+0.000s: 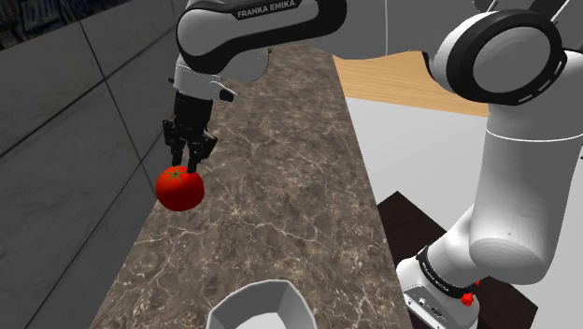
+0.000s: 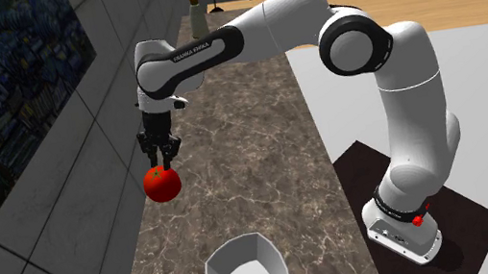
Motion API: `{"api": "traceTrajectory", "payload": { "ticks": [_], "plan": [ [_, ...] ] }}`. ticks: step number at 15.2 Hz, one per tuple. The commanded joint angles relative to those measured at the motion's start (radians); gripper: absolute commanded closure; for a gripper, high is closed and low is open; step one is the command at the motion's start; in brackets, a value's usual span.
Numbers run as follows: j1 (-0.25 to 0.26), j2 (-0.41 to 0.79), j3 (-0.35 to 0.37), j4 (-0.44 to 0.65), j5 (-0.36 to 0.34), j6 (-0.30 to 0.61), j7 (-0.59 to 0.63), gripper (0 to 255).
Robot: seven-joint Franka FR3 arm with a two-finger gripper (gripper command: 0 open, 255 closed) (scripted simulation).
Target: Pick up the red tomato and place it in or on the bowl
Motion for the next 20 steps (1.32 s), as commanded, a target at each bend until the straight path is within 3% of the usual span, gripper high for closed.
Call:
{"api": "traceTrajectory", "payload": {
  "ticks": [1,20],
  "plan": [
    [0.000,-0.004,0.001,0.007,0.000,-0.010,0.004,255],
    [0.002,-0.048,0.011,0.193,-0.005,-0.223,0.084,255]
  ]
}}
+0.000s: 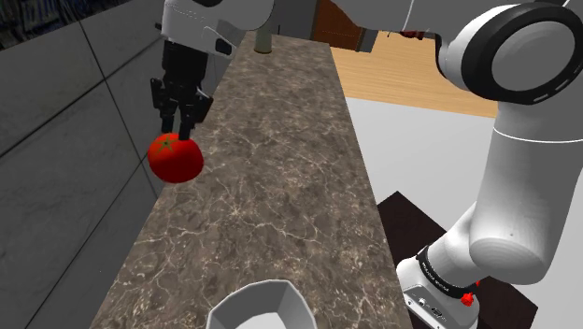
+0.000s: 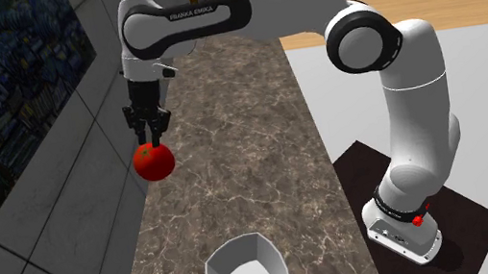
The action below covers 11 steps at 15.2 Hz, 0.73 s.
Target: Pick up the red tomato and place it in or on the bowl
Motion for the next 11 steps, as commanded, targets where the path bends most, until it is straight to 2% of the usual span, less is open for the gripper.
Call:
{"api": "traceTrajectory", "payload": {
  "ticks": [1,11],
  "plan": [
    [0.002,0.000,0.001,0.028,-0.002,-0.026,0.010,255],
    [0.018,0.018,0.004,0.187,-0.016,-0.156,0.064,255]
  ]
}}
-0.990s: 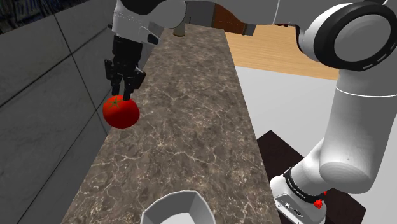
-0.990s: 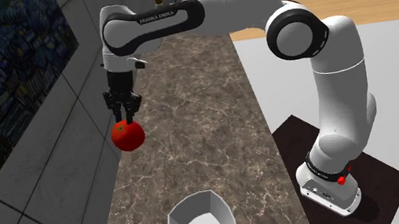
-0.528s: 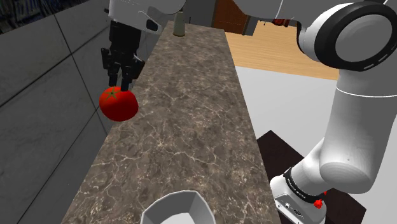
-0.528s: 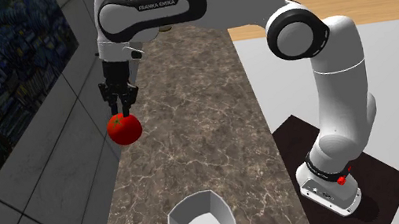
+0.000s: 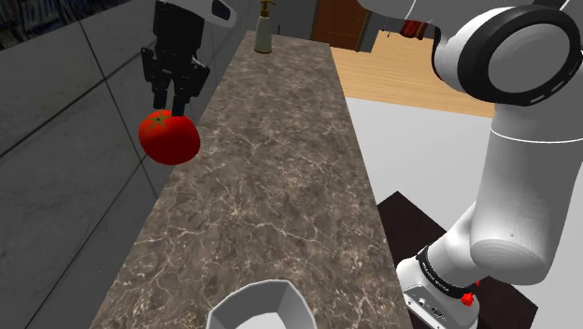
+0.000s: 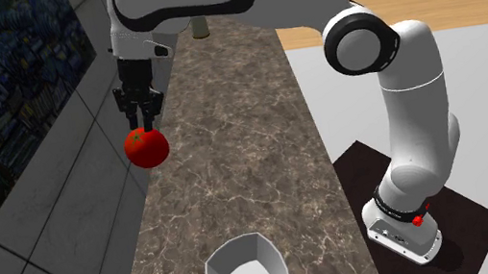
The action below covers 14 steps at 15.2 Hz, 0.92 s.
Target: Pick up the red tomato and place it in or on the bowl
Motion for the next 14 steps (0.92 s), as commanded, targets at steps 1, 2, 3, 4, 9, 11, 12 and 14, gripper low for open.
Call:
{"api": "traceTrajectory", "payload": {
  "ticks": [1,2,3,4,9,11,12,14],
  "plan": [
    [0.003,0.003,0.001,0.026,-0.002,-0.021,0.009,255],
    [-0.009,-0.047,0.007,-0.043,0.017,0.001,0.005,255],
    [-0.020,-0.094,0.014,-0.106,0.036,0.021,0.002,255],
    [-0.029,-0.139,0.020,-0.164,0.056,0.037,-0.001,255],
    [-0.056,-0.347,0.045,-0.399,0.155,0.088,-0.014,255],
    [-0.058,-0.425,0.051,-0.476,0.195,0.096,-0.017,255],
    [-0.058,-0.464,0.054,-0.511,0.215,0.099,-0.018,255],
    [-0.055,-0.539,0.057,-0.577,0.254,0.100,-0.018,255]
  ]
}}
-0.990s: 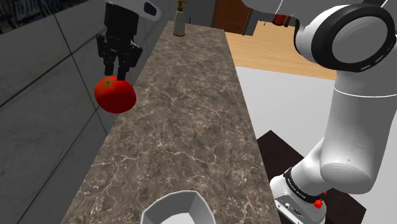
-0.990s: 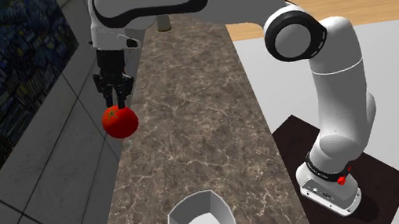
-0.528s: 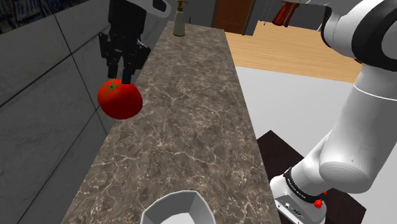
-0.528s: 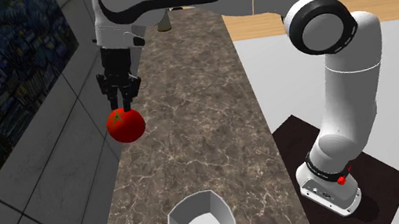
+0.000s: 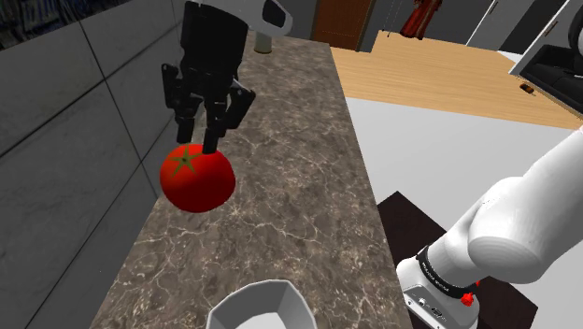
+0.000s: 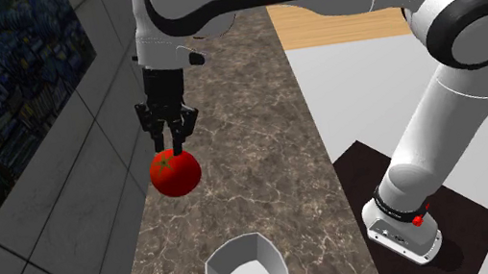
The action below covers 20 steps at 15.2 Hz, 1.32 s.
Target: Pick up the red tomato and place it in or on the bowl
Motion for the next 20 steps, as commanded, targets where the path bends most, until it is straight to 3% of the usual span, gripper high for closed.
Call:
{"api": "traceTrajectory", "payload": {
  "ticks": [1,7,16,20],
  "plan": [
    [0.002,-0.078,0.000,-0.066,0.042,-0.003,-0.005,255],
    [0.041,-0.288,0.001,-0.219,0.147,-0.025,0.017,255],
    [0.140,-0.567,0.004,-0.371,0.273,-0.086,0.115,255],
    [0.145,-0.576,0.016,-0.426,0.287,-0.044,0.091,255]
  ]
}}
